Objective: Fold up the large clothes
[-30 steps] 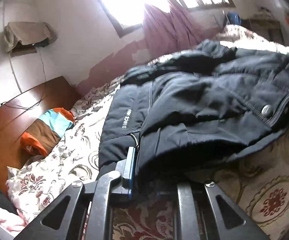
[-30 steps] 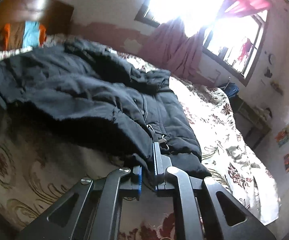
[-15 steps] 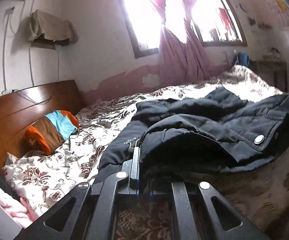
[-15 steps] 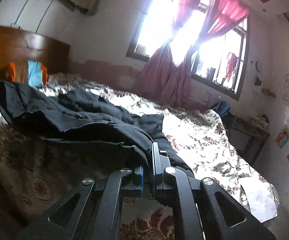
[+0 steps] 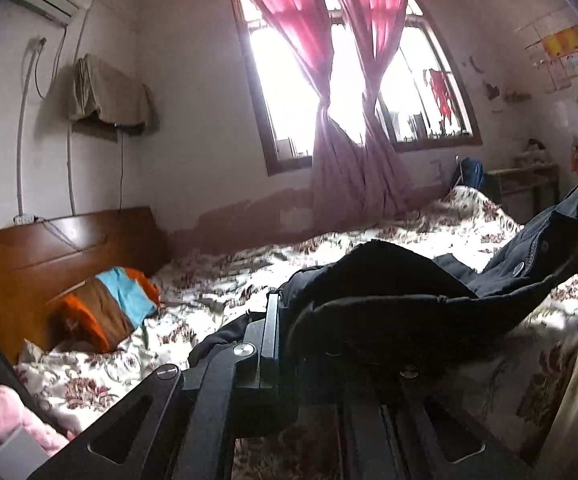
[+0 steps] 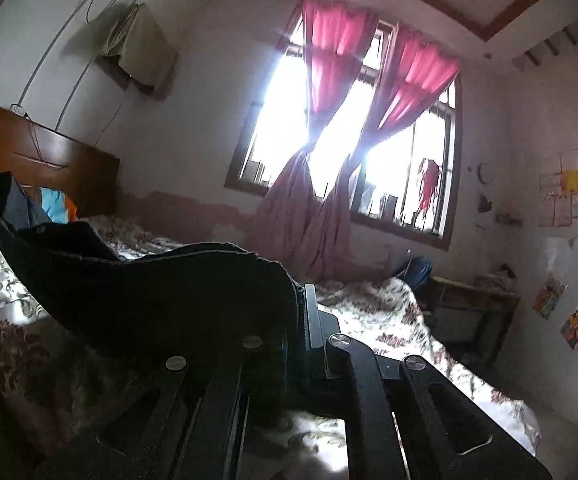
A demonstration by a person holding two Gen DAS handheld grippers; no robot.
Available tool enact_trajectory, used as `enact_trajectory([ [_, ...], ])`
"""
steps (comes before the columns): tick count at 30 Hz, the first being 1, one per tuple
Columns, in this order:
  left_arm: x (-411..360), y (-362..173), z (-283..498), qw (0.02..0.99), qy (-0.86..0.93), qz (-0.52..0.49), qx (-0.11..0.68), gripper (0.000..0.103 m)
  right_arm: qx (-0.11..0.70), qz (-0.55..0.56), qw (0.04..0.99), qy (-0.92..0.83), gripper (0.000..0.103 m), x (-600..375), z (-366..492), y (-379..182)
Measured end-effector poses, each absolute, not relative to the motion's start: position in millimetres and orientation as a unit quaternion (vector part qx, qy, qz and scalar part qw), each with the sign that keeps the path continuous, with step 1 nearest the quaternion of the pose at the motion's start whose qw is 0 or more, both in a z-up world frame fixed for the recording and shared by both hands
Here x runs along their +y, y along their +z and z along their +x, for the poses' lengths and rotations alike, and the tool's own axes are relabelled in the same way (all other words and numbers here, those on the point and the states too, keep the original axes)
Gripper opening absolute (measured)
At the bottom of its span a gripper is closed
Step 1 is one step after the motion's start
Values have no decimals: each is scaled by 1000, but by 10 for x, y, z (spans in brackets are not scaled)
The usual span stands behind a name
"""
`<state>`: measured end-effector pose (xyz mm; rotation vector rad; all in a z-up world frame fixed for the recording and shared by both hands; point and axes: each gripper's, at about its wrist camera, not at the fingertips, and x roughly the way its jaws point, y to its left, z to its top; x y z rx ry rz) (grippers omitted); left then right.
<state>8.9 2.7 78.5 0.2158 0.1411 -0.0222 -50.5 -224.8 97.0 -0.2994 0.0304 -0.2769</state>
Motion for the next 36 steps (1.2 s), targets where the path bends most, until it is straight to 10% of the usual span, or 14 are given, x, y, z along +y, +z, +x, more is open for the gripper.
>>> enact_trajectory([
  [36,-406,1002,2414,980,-27,131,145,6,69,-105,985,-121,5,-2921,2115,706],
])
